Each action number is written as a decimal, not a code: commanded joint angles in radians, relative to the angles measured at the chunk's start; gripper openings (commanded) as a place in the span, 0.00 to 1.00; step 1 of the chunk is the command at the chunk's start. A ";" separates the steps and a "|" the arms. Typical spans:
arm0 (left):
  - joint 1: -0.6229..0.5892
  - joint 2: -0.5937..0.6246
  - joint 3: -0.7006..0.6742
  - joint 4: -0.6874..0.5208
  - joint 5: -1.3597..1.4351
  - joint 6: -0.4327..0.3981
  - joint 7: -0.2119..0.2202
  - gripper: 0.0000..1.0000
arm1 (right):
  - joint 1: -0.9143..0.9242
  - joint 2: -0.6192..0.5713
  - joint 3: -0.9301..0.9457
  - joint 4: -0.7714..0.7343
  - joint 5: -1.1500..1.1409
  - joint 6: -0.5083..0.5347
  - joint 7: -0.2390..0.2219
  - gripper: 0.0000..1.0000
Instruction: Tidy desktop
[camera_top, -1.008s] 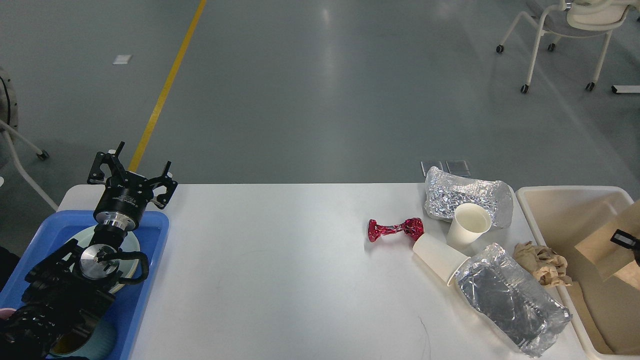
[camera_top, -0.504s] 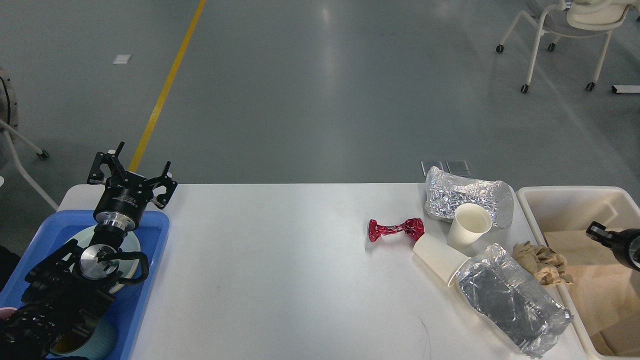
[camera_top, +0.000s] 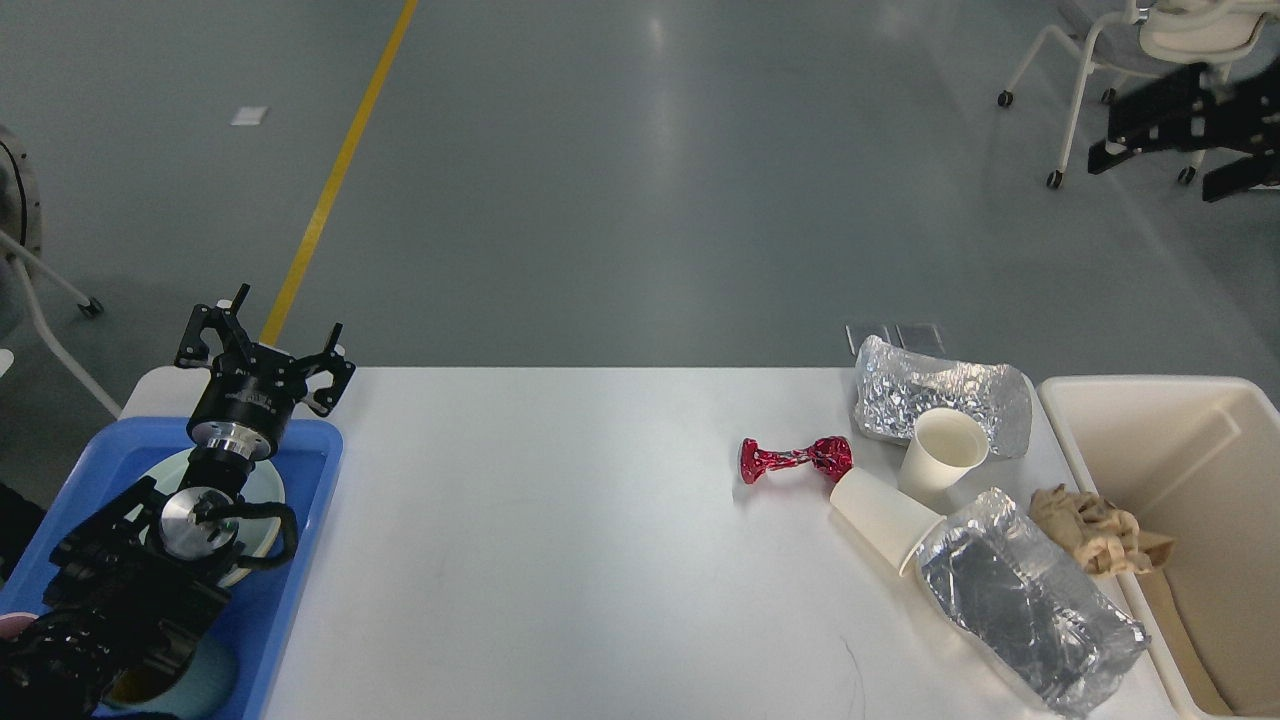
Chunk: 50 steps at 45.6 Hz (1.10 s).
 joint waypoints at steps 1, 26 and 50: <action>0.000 0.000 0.000 0.000 -0.002 0.000 -0.001 0.99 | 0.206 0.062 0.004 0.138 -0.009 0.080 0.000 1.00; 0.000 0.000 0.000 0.000 0.000 -0.001 0.000 0.99 | -0.525 0.286 -0.102 0.081 0.069 -0.616 -0.123 1.00; 0.000 0.000 0.000 0.000 -0.002 0.000 0.000 0.99 | -0.947 0.412 -0.012 -0.262 0.173 -0.716 -0.121 1.00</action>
